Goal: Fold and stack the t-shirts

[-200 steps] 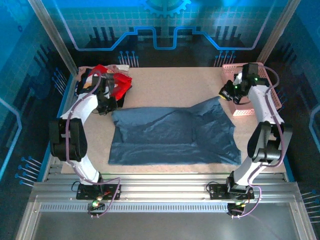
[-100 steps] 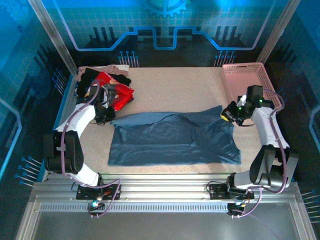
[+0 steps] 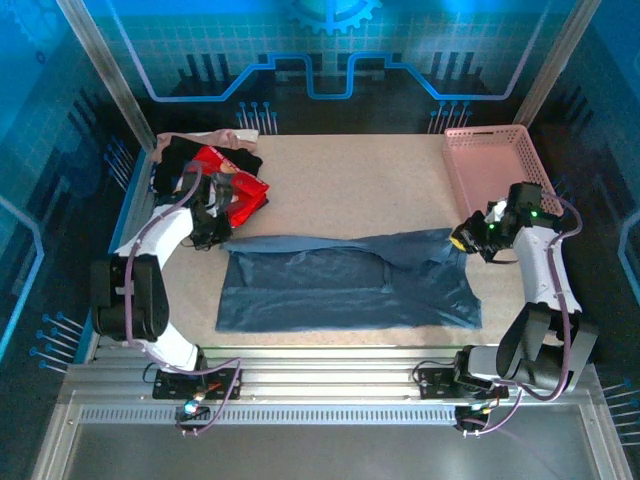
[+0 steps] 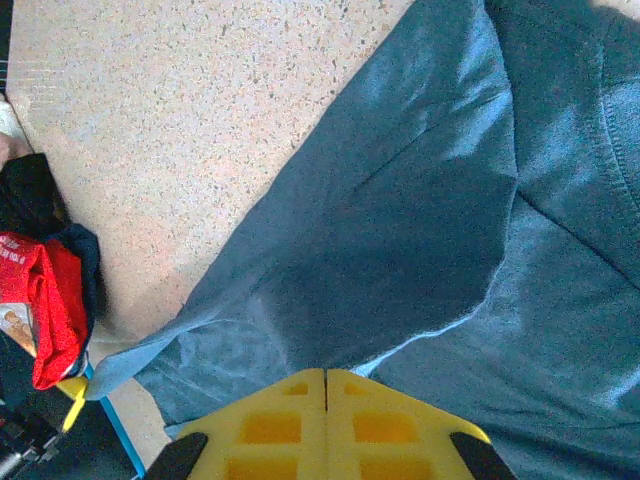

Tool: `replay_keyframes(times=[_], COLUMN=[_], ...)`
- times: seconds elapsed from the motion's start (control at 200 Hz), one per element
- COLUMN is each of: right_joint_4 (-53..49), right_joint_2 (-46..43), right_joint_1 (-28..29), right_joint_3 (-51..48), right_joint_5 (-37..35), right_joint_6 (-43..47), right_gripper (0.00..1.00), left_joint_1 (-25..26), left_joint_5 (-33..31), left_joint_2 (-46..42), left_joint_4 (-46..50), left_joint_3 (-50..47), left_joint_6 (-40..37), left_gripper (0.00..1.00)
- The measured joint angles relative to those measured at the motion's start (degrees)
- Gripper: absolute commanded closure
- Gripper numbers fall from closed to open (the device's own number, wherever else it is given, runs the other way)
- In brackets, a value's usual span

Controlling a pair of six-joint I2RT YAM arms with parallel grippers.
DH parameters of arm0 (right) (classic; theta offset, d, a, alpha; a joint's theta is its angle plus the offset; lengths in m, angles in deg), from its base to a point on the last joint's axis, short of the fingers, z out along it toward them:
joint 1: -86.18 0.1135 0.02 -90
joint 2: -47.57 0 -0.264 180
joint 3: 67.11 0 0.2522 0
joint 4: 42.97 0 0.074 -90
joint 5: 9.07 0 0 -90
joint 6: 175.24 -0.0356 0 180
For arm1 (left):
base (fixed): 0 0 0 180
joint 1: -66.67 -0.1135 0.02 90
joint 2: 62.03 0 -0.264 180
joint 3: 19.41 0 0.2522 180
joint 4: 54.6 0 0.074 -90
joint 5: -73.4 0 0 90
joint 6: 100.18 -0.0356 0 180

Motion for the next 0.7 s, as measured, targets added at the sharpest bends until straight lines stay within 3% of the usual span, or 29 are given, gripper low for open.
replay_keyframes(times=[0.395,0.475,0.61,0.7], right_joint_4=[0.2,0.3,0.4,0.4], right_joint_2=[0.2,0.3,0.6,1.1], right_joint_1=[0.0,0.0,0.0,0.0], right_joint_3=[0.0,0.0,-0.1,-0.1], right_joint_5=[0.4,0.4,0.5,0.5], right_joint_6=[0.3,0.3,0.3,0.4], right_gripper=[1.00,1.00,1.00,1.00], left_joint_1=[0.0,0.0,0.0,0.0], left_joint_5=[1.7,2.1,2.1,2.1], left_joint_2=[2.6,2.1,2.0,2.0], left_joint_4=[-0.7,-0.9,-1.3,-1.5], left_joint_3=[0.2,-1.0,-1.7,-1.7], left_joint_6=[0.0,0.0,0.2,0.0], left_gripper=[1.00,0.96,0.76,0.52])
